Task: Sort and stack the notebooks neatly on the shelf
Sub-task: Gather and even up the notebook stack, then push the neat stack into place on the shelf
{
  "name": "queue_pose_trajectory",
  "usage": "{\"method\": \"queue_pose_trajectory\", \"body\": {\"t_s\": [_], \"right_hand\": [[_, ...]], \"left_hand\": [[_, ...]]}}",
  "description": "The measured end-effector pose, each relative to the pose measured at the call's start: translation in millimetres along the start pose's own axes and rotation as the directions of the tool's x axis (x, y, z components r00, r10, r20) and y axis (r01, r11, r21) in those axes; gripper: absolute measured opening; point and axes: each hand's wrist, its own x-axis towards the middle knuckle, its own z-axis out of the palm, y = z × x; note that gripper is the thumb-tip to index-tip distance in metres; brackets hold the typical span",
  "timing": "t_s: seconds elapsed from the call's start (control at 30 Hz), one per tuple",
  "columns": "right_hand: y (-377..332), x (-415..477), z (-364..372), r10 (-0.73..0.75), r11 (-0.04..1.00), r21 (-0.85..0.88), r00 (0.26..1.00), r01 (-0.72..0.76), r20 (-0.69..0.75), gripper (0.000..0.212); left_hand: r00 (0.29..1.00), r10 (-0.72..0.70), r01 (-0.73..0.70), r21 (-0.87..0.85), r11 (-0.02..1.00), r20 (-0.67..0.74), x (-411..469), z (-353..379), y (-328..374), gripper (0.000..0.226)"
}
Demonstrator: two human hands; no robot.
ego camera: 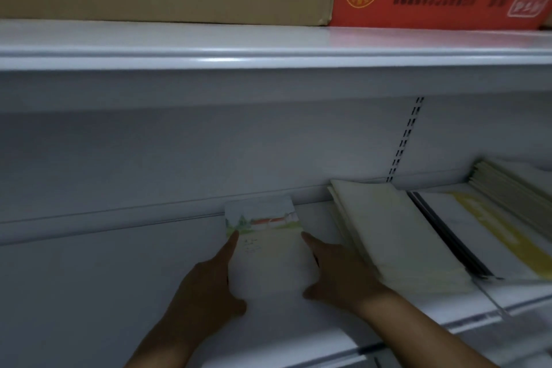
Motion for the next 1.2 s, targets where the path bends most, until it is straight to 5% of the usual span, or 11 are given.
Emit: {"method": "queue_pose_trajectory", "body": {"t_s": [0.13,0.2,0.3,0.4,0.5,0.67,0.77,0.9,0.97,1.2], "right_hand": [[-1.8,-11.6,-7.7,-0.022,0.999,0.046,0.999,0.020,0.032,0.107],[-1.8,-28.5,-24.7,-0.068,0.986,0.152,0.998,0.067,0.005,0.099],[18.9,-43.1,-61.1,-0.080,0.949,0.280,0.968,0.147,-0.237,0.064],[76.9,-29.2,-81.1,0.073,0.953,0.296,0.892,0.070,-0.446,0.055],[129.2,-18.4,-77.8,0.209,0.960,0.234,0.951,-0.155,-0.228,0.072],[159.3,-14.7,-63.1,0.157,0.955,0.263,0.986,-0.136,-0.062,0.085],[164.5,-17.6,-60.8,0.117,0.952,0.289,0.992,-0.098,-0.050,0.085],[174.1,-18.4,-63.1,0.084,0.921,0.384,0.996,-0.062,-0.041,0.085],[178.3,-17.8,-61.7,0.072,0.910,0.413,0.996,-0.040,-0.060,0.086],[184.9,-15.4,-62.7,0.062,0.857,0.515,0.990,0.012,-0.127,0.106]], "left_hand": [[0.987,-0.064,0.042,0.152,0.987,0.144,-9.1,-12.1,19.1,0.117],[0.996,-0.004,-0.012,0.176,0.984,0.091,-17.5,-21.1,38.6,0.118],[0.990,0.116,-0.126,-0.127,0.984,-0.081,-23.3,-15.7,82.4,0.102],[0.994,0.107,-0.075,-0.490,0.868,0.037,-17.3,20.6,136.9,0.082],[0.987,-0.053,0.132,-0.589,0.797,0.149,13.9,65.5,170.0,0.079],[0.965,-0.254,0.262,-0.372,0.891,0.071,68.9,105.7,187.7,0.094],[0.949,-0.297,0.304,-0.554,0.775,0.105,79.7,108.3,200.5,0.102],[0.917,-0.326,0.375,-0.772,0.514,0.229,87.6,97.9,209.1,0.044],[0.893,-0.326,0.429,-0.803,0.414,0.309,86.9,90.2,208.1,0.034],[0.923,-0.213,0.382,-0.835,0.397,0.321,68.8,97.0,218.5,0.037]]}}
